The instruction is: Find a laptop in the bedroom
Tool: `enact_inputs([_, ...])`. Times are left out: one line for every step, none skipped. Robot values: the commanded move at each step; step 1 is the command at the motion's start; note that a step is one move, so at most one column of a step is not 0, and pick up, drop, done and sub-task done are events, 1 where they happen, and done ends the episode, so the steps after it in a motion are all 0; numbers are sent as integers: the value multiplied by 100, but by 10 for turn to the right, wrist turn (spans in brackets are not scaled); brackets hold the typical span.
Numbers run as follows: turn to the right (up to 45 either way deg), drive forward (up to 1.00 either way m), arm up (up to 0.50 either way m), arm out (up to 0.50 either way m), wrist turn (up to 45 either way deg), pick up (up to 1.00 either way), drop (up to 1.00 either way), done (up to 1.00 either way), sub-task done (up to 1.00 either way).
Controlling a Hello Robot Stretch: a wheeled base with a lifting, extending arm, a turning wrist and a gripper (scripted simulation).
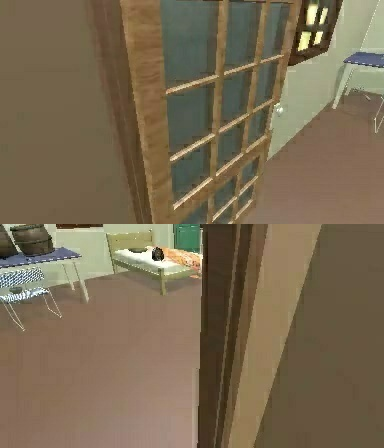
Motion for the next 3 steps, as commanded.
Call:
enact_inputs([450, 0, 0, 0, 0, 0, 0, 0, 0])
enact_inputs([180, 0, 0, 0, 0, 0, 0, 0, 0])
enact_inputs([0, 65, 0, 0, 0, 0, 0, 0, 0])
